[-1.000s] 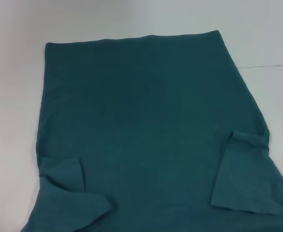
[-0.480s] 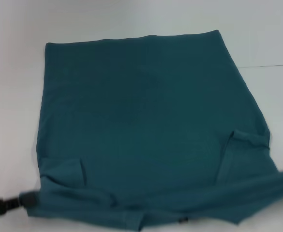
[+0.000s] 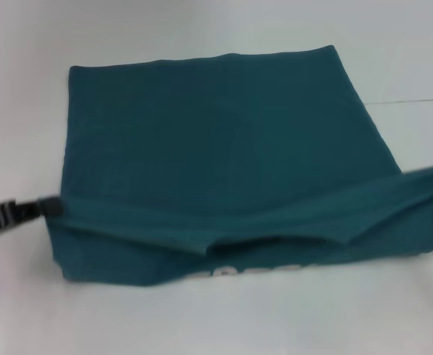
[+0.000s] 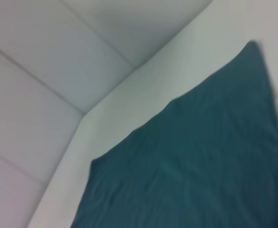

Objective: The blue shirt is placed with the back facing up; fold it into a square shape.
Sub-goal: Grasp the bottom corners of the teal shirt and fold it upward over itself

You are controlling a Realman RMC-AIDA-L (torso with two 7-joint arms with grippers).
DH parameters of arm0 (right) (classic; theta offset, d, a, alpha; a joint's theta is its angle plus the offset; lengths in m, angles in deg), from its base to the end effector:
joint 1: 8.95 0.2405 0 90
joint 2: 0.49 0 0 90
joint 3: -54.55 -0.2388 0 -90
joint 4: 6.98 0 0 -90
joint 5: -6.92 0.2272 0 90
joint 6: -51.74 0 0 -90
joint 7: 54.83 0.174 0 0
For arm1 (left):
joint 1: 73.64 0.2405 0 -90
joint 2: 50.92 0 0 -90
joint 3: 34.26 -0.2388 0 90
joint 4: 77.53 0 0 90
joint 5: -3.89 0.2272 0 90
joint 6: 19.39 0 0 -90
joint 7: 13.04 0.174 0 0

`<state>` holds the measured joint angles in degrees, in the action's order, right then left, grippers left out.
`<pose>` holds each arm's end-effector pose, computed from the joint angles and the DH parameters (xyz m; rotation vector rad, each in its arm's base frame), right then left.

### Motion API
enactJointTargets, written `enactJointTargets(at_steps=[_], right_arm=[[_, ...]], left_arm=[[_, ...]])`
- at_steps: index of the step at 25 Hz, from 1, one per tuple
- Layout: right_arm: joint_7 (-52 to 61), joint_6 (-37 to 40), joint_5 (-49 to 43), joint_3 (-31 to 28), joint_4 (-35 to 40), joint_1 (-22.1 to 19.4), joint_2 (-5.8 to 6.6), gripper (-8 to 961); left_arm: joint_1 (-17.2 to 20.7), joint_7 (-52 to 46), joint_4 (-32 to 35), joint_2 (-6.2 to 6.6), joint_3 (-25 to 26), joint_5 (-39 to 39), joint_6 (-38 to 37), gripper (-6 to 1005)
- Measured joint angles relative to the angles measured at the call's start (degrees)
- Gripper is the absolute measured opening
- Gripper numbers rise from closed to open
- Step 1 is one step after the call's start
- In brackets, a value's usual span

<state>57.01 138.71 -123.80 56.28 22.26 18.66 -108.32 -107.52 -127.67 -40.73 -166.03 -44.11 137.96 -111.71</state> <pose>0.3643 0.3397 0.0992 -1.9043 1.5881 0.9271 -0.2992 0.3564 0.0455 -2.2357 -1.5725 -0.8368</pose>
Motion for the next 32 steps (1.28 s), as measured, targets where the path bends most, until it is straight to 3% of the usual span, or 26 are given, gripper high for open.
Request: enactJointTargets(at_steps=[4,15,25,32], right_arm=[[-0.17,-6.75,0.92,0.83,-1.70,2.90,0.09,34],[-1.96,-24.49,1.16,3.39,-4.66,10.57,-0.79,34],[-3.39,-40.97,1.19,8.69,-5.47,16.71,-2.41,35],[-8.05,-47.29,4.14,9.49,-7.75,19.12,-2.68,35]], left_arm=[[-3.70,0.14,-2.70,0.35,-0.12,-0.91,6.92,15],[-11.90,6.82,-10.16,-0.18,-0.61,-5.01,28.01,15],[-15.66,13.54,-11.85,-2.74,-0.96,-10.23,43.16,15],[-17.88,20.08,-14.92,-3.19,-0.97,-13.94,50.57,14]])
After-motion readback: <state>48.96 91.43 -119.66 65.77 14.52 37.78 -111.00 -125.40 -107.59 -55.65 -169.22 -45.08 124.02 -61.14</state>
